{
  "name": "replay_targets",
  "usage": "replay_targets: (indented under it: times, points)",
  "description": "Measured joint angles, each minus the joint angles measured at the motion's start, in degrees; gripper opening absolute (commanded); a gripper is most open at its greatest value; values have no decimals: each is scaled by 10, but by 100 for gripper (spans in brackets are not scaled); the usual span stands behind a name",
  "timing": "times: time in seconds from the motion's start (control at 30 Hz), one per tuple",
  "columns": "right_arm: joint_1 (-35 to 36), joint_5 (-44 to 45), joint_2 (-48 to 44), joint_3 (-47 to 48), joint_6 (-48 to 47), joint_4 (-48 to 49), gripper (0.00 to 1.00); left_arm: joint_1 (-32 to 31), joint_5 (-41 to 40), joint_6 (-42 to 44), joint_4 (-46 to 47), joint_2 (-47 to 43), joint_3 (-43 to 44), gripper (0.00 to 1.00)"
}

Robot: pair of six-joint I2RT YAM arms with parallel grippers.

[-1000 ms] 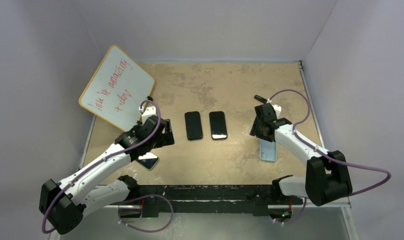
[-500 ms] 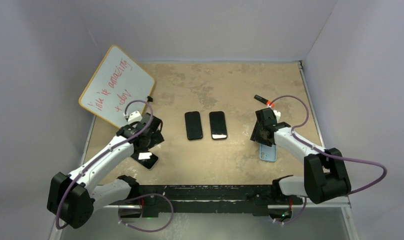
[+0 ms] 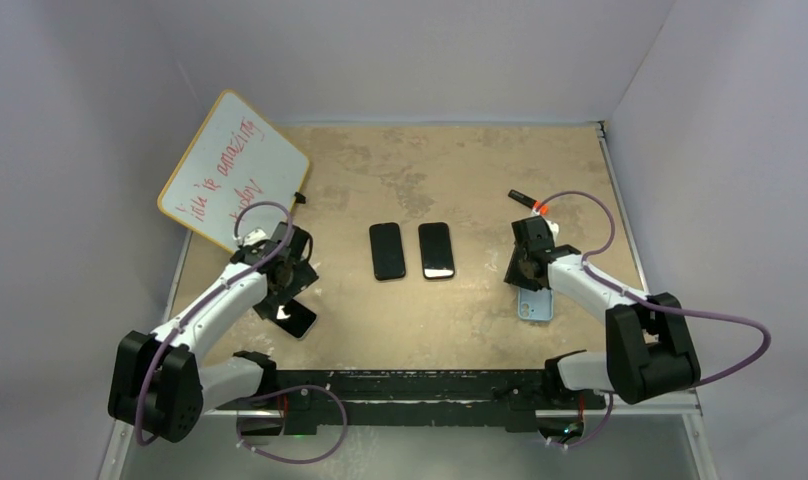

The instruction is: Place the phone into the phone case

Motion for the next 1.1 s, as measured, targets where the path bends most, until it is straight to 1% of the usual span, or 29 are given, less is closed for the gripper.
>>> replay_targets:
  times: [0.13,0.17,0.37,0.7,0.9,0.93,0.97,1.0,1.03,1.1]
  points:
    - [-3,4,1,0,-13,-2,2,10,0,-3,2,6,-7,100]
    - [-3,4,1,0,-17,-2,0,10,0,-7,1,10,-8,100]
    - [12,-5,-13,-11,-19,16,0,12,3,-29,-9,47,-14,100]
    - [122,-51,-78,-52,29,34,0,21,21,-33,1,49,-31,100]
    - [157,-59,-125,-61,52,33,0,21,22,-31,23,46,-45,100]
    - [160,-59,-131,-61,54,32,1,21,22,-31,26,43,-46,100]
    - [162,-59,-137,-61,55,32,9,21,22,-31,28,40,-47,100]
    - [163,-59,-141,-61,53,33,20,21,21,-31,29,37,-49,100]
    - [164,-59,-144,-61,48,33,28,21,21,-31,29,34,-49,100]
    - [164,-51,-143,-61,38,31,39,21,21,-31,29,33,-49,100]
